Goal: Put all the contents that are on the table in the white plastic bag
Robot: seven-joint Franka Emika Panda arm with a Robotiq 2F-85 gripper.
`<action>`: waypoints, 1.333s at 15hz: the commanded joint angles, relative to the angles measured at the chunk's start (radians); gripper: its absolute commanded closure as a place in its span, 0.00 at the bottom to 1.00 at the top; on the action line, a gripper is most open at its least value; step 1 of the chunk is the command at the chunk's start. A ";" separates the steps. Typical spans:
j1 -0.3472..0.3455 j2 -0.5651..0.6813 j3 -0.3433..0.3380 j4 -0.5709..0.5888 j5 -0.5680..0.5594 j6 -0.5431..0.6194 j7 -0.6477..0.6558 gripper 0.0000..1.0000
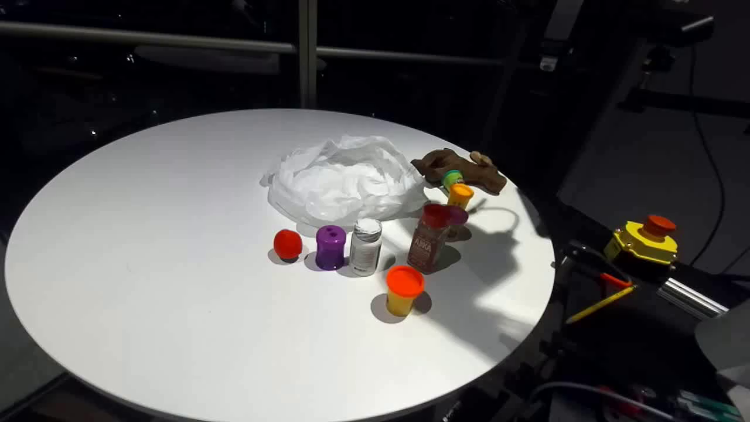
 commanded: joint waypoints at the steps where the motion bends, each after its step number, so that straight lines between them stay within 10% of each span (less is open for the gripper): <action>1: -0.026 0.003 0.025 0.004 0.013 -0.003 -0.011 0.00; 9: -0.033 0.057 0.028 0.033 0.010 0.039 0.010 0.00; 20: -0.122 0.564 0.020 0.214 0.093 0.382 0.066 0.00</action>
